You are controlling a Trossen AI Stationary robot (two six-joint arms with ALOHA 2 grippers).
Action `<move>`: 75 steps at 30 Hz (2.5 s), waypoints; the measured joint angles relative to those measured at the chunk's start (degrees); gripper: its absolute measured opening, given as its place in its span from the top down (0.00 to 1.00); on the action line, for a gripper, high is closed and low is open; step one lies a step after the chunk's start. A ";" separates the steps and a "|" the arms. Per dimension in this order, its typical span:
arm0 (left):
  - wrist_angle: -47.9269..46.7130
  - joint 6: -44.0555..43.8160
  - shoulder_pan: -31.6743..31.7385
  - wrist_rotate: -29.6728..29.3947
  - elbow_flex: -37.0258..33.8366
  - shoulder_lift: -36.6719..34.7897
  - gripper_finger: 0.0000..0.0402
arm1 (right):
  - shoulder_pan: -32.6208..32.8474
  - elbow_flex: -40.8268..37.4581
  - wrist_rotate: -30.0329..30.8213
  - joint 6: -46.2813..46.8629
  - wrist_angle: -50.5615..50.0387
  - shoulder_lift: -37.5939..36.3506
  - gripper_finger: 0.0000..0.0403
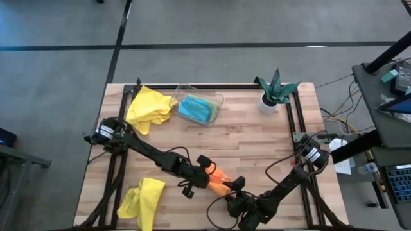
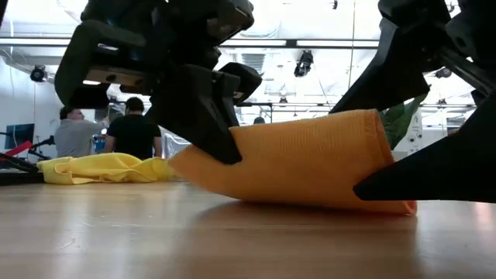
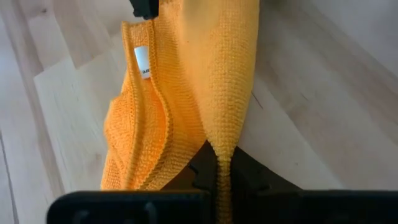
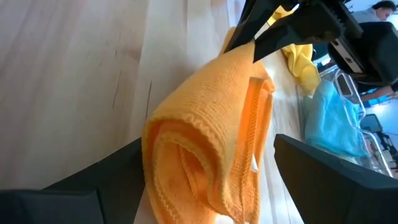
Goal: Fold microfiber towels
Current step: Put the orange folded towel into the transparent bin
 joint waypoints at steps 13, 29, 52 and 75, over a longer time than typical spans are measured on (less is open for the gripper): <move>-0.02 0.04 -0.04 1.68 0.06 -2.18 1.00 | -0.59 -0.05 0.02 -2.47 -0.07 0.00 0.47; -0.56 3.28 -0.04 3.00 -0.07 -3.79 0.86 | -0.77 -0.26 -1.39 3.11 -1.08 -0.20 0.97; 13.20 3.58 -9.01 -11.66 -22.84 -15.82 0.28 | -1.22 1.37 0.26 8.43 -3.42 -0.80 0.98; 41.42 -4.65 -12.44 -19.73 -27.48 -5.12 0.28 | -2.92 1.64 -0.11 12.86 -4.78 -7.39 0.98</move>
